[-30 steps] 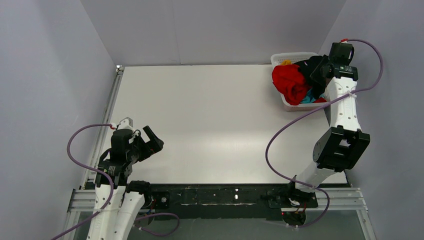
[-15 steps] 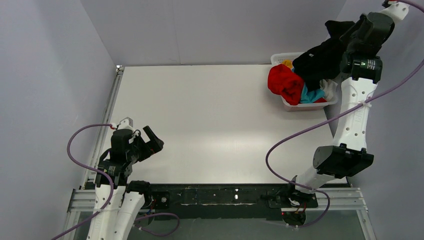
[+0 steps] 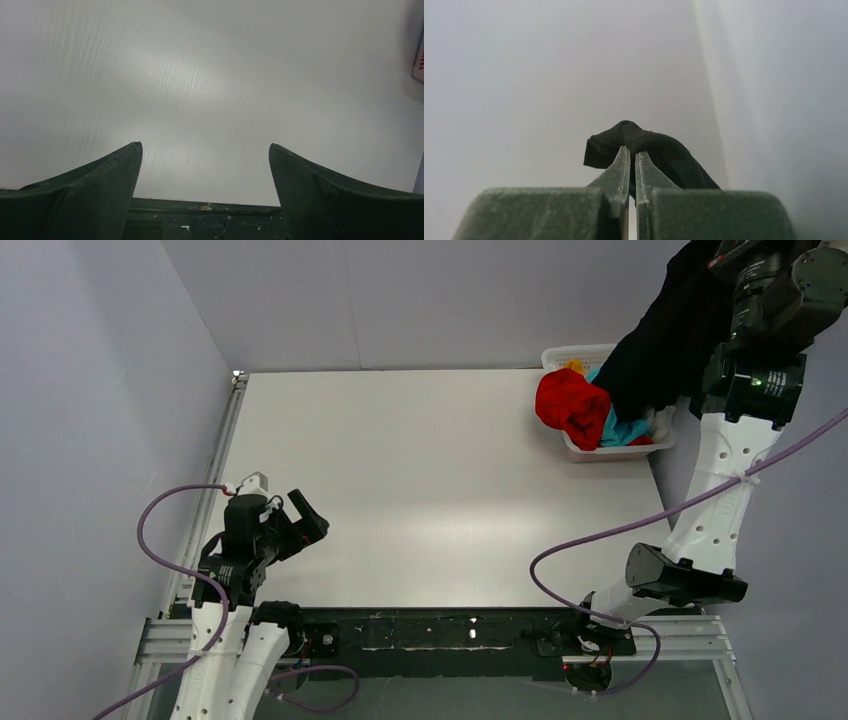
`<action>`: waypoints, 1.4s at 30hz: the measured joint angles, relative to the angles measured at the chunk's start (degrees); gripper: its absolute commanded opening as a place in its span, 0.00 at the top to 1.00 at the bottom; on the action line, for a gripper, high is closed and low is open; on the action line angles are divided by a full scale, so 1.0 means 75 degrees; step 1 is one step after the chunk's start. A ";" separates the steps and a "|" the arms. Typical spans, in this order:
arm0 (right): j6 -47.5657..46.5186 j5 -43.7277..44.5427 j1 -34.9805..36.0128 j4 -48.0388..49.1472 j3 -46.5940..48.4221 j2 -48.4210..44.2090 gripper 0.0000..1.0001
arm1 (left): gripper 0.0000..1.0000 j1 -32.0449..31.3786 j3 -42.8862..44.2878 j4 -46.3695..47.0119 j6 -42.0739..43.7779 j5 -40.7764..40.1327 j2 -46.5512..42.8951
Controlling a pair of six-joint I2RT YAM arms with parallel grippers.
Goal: Fold and stack the t-shirts
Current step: Move the tshirt to the center of the board
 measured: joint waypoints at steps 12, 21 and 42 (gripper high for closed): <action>0.2515 -0.3821 0.0819 0.1682 0.0612 -0.1142 0.99 | 0.01 0.0000 0.0020 0.0399 -0.0117 0.0568 0.0184; 0.2873 -0.5182 0.4007 0.2142 0.0664 -0.1058 0.99 | 0.01 0.0000 0.0099 0.0277 -0.0219 0.0600 0.0207; 0.2387 0.0790 0.3719 -0.2203 -0.9148 -0.3104 0.18 | 0.00 0.0000 0.0099 -0.0621 -0.0449 0.0688 0.0758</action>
